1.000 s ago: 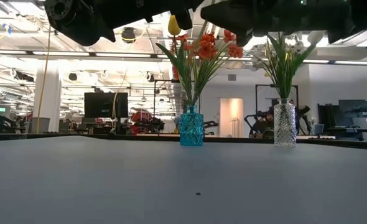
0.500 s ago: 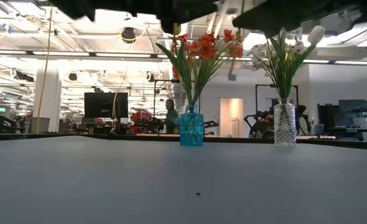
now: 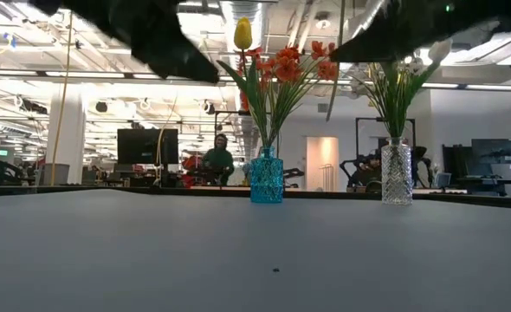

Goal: Sort flowers into vase by color
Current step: Put the yellow flower into the blue vase

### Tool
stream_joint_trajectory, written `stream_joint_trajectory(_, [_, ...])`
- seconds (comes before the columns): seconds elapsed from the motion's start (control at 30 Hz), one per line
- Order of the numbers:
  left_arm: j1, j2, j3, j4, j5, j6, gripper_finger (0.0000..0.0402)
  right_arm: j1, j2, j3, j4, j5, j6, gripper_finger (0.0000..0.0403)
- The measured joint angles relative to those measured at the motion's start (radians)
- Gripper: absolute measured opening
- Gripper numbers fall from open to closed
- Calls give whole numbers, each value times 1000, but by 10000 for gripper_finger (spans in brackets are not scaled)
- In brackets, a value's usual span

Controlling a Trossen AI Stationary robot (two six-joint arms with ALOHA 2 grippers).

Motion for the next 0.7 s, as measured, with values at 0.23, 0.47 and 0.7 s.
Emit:
stream_joint_trajectory(0.23, [34,-9,-227,350,-18,61,168,-102,-5,-120,209,-5,63,25])
stream_joint_trajectory(0.47, [211,-7,-330,463,23,65,166,-222,52,-175,447,25,87,23])
stream_joint_trajectory(0.7, [452,37,-340,517,292,34,166,-344,218,-175,732,-37,72,23])
